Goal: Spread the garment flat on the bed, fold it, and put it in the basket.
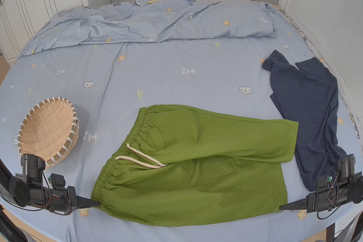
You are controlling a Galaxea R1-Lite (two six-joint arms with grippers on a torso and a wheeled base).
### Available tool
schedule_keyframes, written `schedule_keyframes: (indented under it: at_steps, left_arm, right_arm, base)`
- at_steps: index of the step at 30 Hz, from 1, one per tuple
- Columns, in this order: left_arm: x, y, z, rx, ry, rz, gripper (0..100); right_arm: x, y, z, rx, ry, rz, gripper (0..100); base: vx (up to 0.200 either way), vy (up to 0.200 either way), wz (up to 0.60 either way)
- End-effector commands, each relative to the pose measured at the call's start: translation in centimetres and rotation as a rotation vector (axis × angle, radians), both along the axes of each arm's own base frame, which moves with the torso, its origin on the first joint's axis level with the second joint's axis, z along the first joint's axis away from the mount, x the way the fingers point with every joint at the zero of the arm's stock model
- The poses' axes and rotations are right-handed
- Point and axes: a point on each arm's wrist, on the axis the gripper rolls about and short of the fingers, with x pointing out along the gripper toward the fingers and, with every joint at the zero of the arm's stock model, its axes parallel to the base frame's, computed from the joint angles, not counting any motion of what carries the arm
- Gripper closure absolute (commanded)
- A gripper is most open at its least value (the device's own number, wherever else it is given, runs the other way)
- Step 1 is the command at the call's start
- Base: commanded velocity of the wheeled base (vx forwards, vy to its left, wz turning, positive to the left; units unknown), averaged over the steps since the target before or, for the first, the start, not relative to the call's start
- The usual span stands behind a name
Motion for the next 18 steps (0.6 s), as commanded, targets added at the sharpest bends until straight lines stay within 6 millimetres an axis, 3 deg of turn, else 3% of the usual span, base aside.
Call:
schedule_keyframes:
  at_steps: [1,18]
  left_arm:
    - [0.1,0.0,0.1,-0.004,-0.007,-0.002,100]
    - [0.3,0.1,0.1,-0.004,-0.011,-0.001,100]
  right_arm:
    - [0.6,0.2,-1.6,0.008,0.061,0.022,0]
    - [1.1,1.3,-2.1,0.093,0.015,0.121,0]
  base:
    - [0.0,0.0,0.0]
    - [0.0,0.0,0.0]
